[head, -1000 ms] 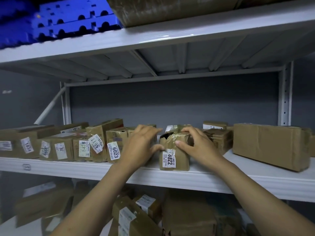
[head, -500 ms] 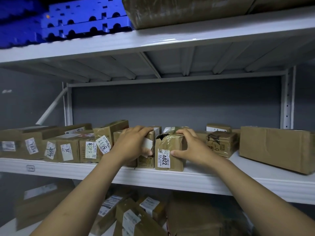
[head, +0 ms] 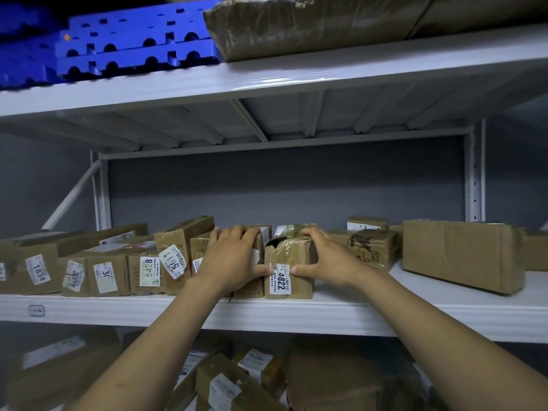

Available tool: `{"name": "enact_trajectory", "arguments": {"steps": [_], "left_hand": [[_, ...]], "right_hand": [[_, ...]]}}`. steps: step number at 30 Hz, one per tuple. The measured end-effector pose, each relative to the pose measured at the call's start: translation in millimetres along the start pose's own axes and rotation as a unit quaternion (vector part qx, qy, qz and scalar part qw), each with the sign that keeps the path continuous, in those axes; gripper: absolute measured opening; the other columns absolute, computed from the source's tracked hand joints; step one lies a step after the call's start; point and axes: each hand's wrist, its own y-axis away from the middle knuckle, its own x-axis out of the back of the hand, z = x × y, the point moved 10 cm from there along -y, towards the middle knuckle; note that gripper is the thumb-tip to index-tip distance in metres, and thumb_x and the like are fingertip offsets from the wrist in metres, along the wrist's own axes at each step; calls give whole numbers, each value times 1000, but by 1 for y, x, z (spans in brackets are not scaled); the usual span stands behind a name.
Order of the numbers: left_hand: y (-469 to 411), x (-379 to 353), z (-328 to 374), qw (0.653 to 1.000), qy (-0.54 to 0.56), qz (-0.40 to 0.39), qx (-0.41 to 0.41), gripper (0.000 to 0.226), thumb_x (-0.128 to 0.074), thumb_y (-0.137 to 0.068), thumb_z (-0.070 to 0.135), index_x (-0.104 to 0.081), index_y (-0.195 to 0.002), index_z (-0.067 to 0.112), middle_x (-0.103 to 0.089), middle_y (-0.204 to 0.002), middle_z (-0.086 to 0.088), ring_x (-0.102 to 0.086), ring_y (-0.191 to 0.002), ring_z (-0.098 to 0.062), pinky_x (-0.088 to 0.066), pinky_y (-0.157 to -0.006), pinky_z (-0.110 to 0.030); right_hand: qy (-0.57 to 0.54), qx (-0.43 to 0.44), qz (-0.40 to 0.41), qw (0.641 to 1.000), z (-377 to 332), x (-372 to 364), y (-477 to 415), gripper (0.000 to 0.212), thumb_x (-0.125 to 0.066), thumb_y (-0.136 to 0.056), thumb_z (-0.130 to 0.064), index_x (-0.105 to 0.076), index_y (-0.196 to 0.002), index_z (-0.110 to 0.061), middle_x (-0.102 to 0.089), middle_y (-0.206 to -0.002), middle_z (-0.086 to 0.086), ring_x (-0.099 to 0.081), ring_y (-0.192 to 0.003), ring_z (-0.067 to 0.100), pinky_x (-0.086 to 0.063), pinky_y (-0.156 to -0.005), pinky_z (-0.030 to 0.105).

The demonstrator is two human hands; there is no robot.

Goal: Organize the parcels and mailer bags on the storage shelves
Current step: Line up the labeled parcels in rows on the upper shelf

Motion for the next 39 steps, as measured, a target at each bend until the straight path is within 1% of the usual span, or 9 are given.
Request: {"name": "enact_trajectory", "arguments": {"steps": [7, 9, 11, 14, 17, 21, 28, 34, 39], "left_hand": [[2, 24, 27, 998, 19, 24, -47, 91, -56, -76, 72, -25, -150, 27, -38, -147, 0, -34, -135, -22, -27, -114, -40], [2, 34, 42, 997, 21, 34, -62, 87, -55, -79, 69, -26, -149, 27, -39, -146, 1, -36, -133, -22, -29, -111, -38], [-1, 42, 63, 996, 18, 43, -78, 81, -54, -83, 66, -28, -149, 27, -39, -145, 1, -36, -133, -21, -31, -109, -36], [-7, 52, 102, 993, 15, 63, -101, 72, -54, -88, 57, -32, -148, 25, -40, -145, 1, -37, -132, -21, -32, -107, -35], [-16, 51, 146, 989, 19, 80, -120, 64, -55, -91, 50, -37, -146, 22, -43, -142, 1, -39, -130, -21, -32, -105, -32], [-39, 22, 199, 990, 35, 65, -118, 59, -56, -91, 48, -42, -142, 23, -45, -140, 2, -42, -126, -19, -36, -102, -31], [-87, -65, 226, 987, 155, -25, 20, 59, -62, -86, 47, -45, -138, 25, -46, -136, -5, -52, -119, -27, -46, -95, -36], [-113, -121, 223, 954, 252, -85, 136, 104, -66, -71, 69, -16, -151, 25, -30, -149, -10, -41, -131, -31, -40, -106, -40], [-123, -136, 214, 921, 340, -89, 166, 87, -75, -72, 54, -34, -142, 22, -33, -131, -5, -46, -121, -25, -41, -102, -30]], "right_hand": [[42, -6, -13, 999, 19, 22, 8, 96, -69, -78, -56, -13, -152, -30, -16, -160, -5, -19, -146, 18, -23, -116, 40], [124, 11, -16, 992, 31, 34, 12, 78, -63, -82, -57, -31, -147, -29, -30, -155, -3, -22, -145, 19, -22, -117, 41], [210, 35, -8, 977, 44, 50, 18, 42, -61, -84, -55, -56, -119, -33, -57, -129, 0, -43, -131, 23, -37, -105, 37], [320, 50, -5, 946, 70, 71, 29, 10, -60, -84, -45, -55, -86, -36, -62, -109, 0, -55, -111, 24, -38, -93, 34], [412, 40, 1, 910, 110, 90, 37, 28, -59, -84, -44, -67, -105, -27, -61, -121, 0, -49, -120, 23, -29, -107, 38], [472, 39, 6, 881, 161, 111, 49, 40, -48, -91, -38, -59, -127, -25, -48, -140, 7, -34, -135, 27, -11, -117, 43], [485, 103, 54, 867, 204, 131, 57, 24, -80, -56, -33, -74, -78, -25, -70, -101, 5, -62, -108, 30, -28, -100, 42], [448, 147, 96, 877, 202, 137, 54, 24, -72, -61, -32, -72, -84, -24, -67, -95, 1, -61, -95, 26, -34, -82, 38], [438, 128, 94, 885, 202, 137, 39, 26, -66, -66, -37, -73, -88, -25, -68, -93, -3, -61, -90, 22, -41, -75, 36]]}}
